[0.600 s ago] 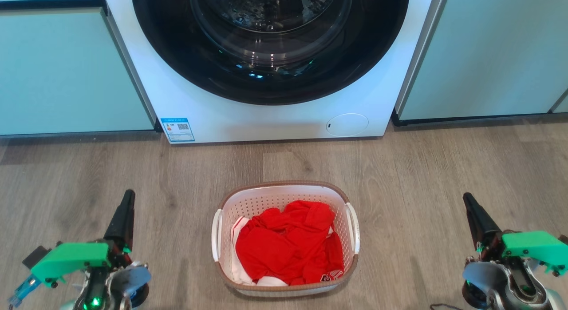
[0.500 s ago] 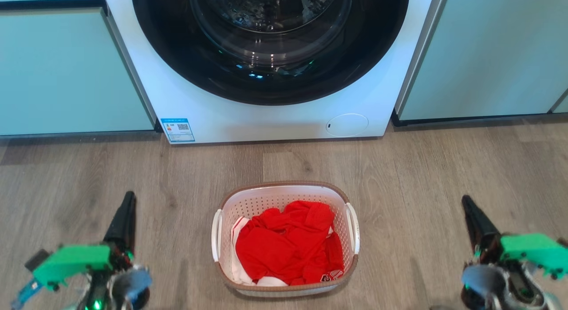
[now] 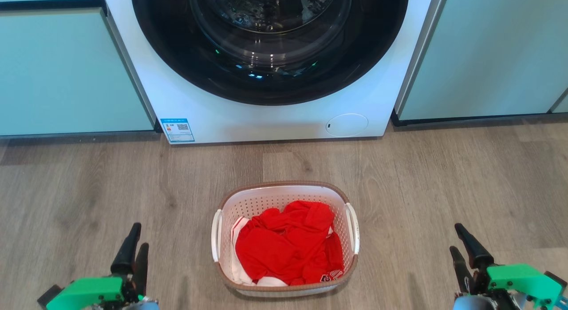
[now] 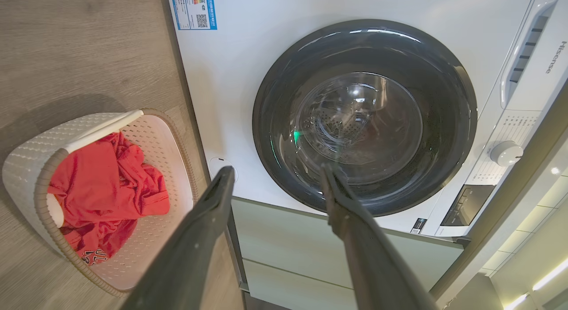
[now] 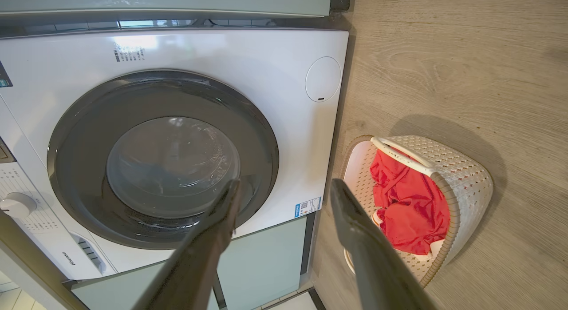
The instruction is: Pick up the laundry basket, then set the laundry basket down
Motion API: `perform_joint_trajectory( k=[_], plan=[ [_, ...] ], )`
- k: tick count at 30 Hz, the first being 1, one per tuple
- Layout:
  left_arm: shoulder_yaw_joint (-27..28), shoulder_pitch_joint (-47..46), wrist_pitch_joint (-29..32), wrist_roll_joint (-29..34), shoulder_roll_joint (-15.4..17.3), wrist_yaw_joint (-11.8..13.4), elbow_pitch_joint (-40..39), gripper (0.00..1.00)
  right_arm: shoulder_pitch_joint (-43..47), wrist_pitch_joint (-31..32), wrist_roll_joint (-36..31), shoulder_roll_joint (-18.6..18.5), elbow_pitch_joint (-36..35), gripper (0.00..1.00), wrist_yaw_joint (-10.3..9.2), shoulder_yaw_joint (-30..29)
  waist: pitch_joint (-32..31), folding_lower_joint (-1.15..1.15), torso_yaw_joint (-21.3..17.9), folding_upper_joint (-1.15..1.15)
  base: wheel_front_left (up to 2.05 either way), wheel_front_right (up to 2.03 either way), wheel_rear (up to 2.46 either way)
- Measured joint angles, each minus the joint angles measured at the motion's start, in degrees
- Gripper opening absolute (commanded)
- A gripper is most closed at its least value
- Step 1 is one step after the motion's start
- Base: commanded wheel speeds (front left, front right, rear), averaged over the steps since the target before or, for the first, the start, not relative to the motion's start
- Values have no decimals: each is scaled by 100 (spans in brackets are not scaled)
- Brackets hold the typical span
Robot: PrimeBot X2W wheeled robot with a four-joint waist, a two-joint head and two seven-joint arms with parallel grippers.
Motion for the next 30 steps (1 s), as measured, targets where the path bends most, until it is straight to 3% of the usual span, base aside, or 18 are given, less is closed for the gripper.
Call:
perform_joint_trajectory(
  k=[15, 30],
  plan=[
    [-131, 1, -248, 660, 2, 52, -334, 100, -45, -245, -780, 0, -233, 100, 0, 76, -2, 0, -12, 0, 0, 0, 0],
    [-333, -1, -504, 1971, 5, 258, -777, 100, -49, -492, -2212, -1, -605, 100, 0, 377, 17, 0, -15, 0, 0, 0, 0]
  ],
)
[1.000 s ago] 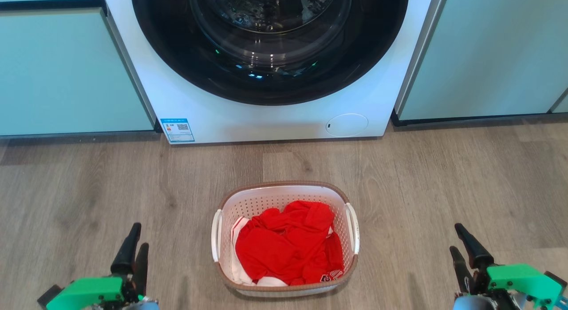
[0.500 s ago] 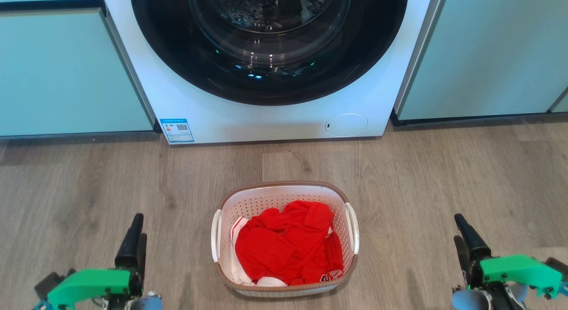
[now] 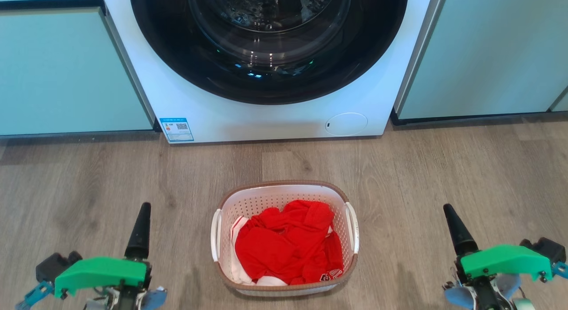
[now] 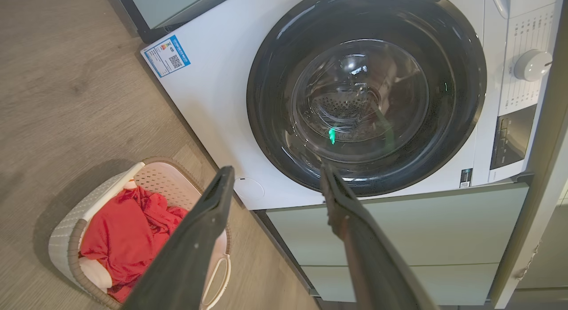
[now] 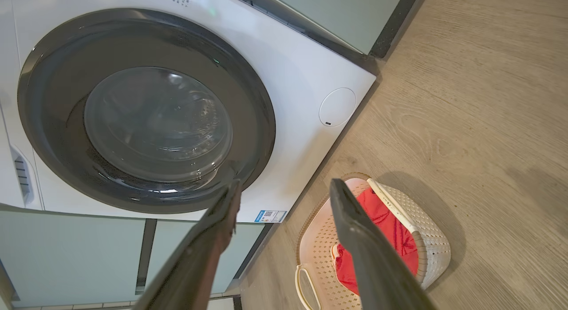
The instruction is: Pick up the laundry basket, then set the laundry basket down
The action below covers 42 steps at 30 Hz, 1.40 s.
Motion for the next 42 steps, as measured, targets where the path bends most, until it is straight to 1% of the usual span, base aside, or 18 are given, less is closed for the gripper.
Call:
perform_joint_trajectory(
  k=[1, 7, 8, 20, 35, 42],
  plan=[
    [-26, -1, -42, 214, 2, 44, -60, 100, 0, -27, -186, 0, -36, 100, 0, 31, 2, 0, -1, 0, 0, 0, 0],
    [-181, -1, -130, 875, 3, 107, -180, 100, -2, -123, -673, -1, -148, 100, 0, 143, 6, 0, -5, 0, 0, 0, 0],
    [-181, -1, -130, 875, 3, 107, -180, 100, -2, -123, -673, -1, -148, 100, 0, 143, 6, 0, -5, 0, 0, 0, 0],
    [-363, -1, -319, 2135, 12, 238, -292, 100, -3, -307, -1602, -3, -283, 100, 0, 322, 15, 0, -24, 0, 0, 0, 0],
    [-525, 10, -556, 3257, 22, 347, -386, 100, -4, -576, -2687, -13, -301, 100, 0, 552, 6, 0, -34, 0, 0, 0, 0],
    [-554, 51, -684, 3758, 25, 354, -376, 100, -5, -664, -3162, -26, -301, 100, 0, 608, -4, 0, -39, 0, 0, 0, 0]
  ],
)
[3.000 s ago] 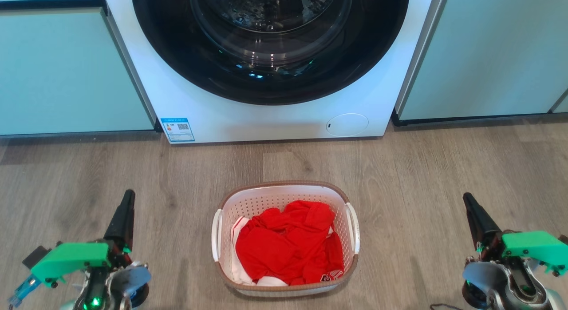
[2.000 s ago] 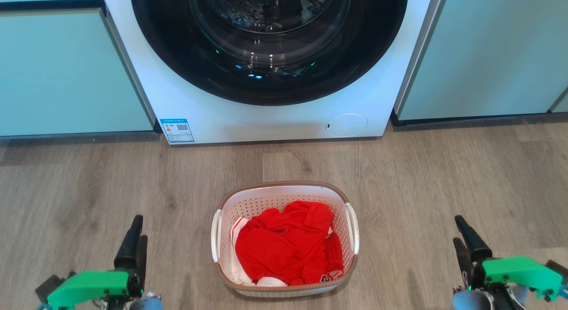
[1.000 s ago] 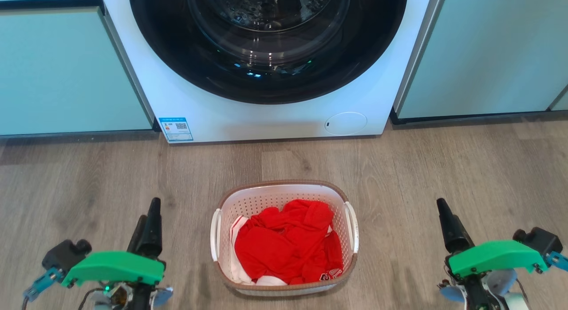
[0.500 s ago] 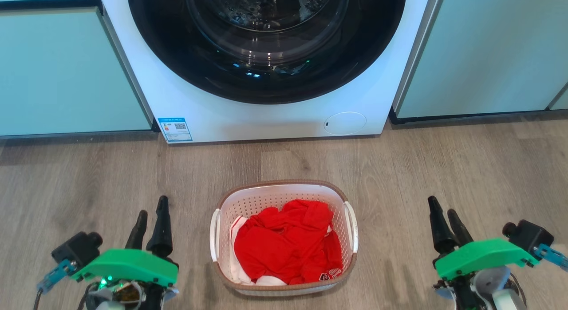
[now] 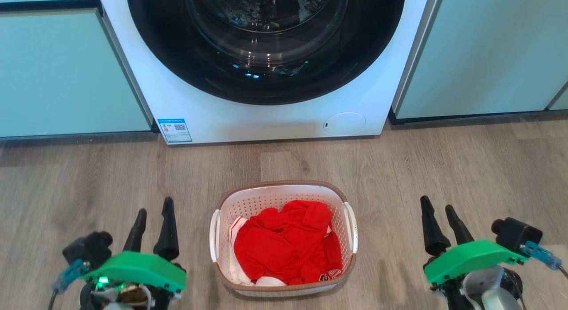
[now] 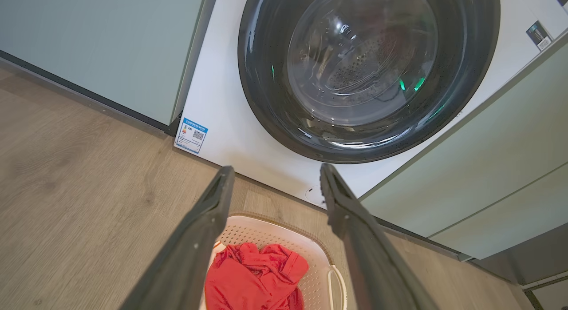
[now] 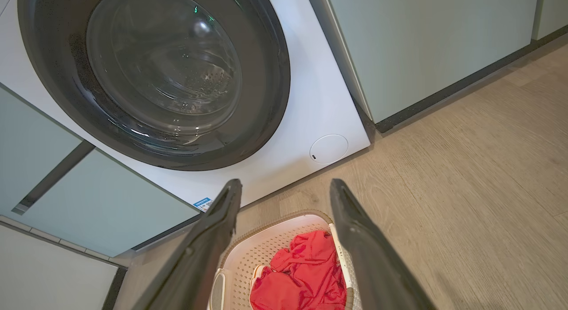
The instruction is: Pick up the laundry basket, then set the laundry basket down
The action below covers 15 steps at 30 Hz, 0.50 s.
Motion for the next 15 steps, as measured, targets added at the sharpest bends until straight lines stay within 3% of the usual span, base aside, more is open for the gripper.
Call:
perform_joint_trajectory(
  k=[15],
  plan=[
    [-145, 83, -233, 1015, 9, 26, 82, 100, -1, -264, -964, -8, -4, 100, 0, 190, -29, 0, -19, 0, 0, 0, 0]
  ],
)
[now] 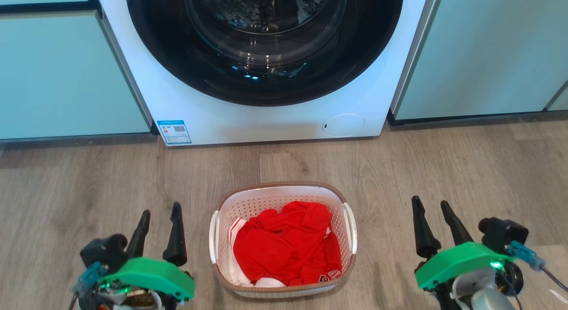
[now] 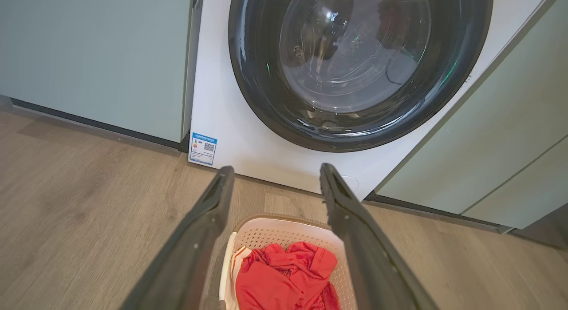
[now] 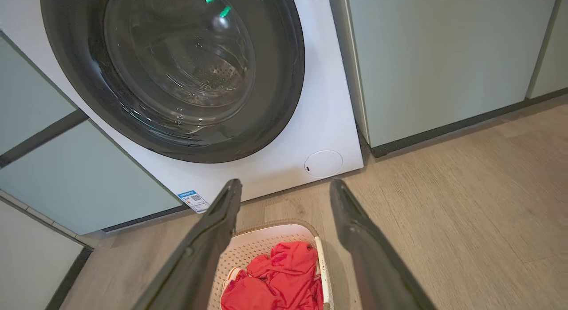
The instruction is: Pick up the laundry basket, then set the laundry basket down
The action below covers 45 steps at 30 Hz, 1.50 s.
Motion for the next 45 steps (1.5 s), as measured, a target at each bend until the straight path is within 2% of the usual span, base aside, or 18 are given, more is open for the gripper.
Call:
perform_joint_trajectory(
  k=[30, 45],
  plan=[
    [-122, 114, -500, 1681, 47, 102, 30, 100, -8, -481, -1890, -22, -52, 100, 0, 341, 34, 0, -39, 0, 0, 0, 0],
    [-182, 114, -511, 1717, 54, 101, 75, 100, -13, -490, -1947, -24, -59, 100, 0, 336, 56, 0, -43, 0, 0, 0, 0]
  ],
)
